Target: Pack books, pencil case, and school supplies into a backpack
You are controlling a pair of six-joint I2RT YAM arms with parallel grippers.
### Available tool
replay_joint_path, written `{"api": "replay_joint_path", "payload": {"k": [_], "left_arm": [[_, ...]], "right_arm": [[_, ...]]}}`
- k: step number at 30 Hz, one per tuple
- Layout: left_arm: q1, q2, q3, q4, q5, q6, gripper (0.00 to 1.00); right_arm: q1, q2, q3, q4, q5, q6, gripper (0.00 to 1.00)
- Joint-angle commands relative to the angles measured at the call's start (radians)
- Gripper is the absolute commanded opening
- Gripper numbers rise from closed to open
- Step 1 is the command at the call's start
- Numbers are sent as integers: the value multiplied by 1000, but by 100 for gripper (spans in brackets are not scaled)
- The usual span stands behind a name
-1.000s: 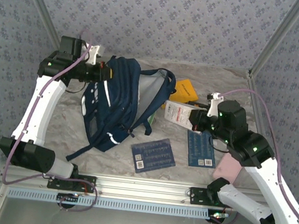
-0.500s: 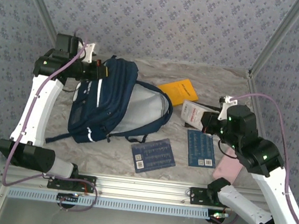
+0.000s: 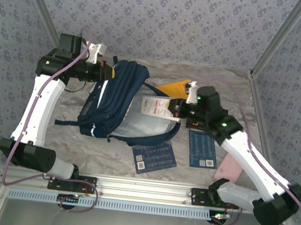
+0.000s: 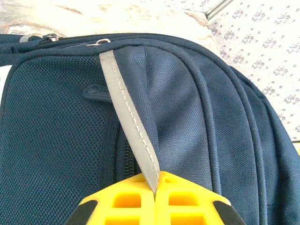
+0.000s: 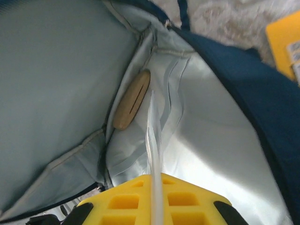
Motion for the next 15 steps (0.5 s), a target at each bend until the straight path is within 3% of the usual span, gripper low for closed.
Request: {"api": "replay_joint_path", "payload": {"k": [1, 6, 13, 15], "left_arm": [[-6, -66, 26, 160, 130, 2, 0], [-9, -73, 7, 177, 153, -8, 0], [-10, -78, 3, 196, 172, -24, 0], [-10, -81, 2, 194, 166, -21, 0]], "right_arm": [[49, 57, 4, 255, 16, 105, 0], [112, 214, 31, 422, 94, 172, 0], [186, 473, 247, 344, 275, 283, 0], [203, 565, 299, 390, 294, 317, 6]]}}
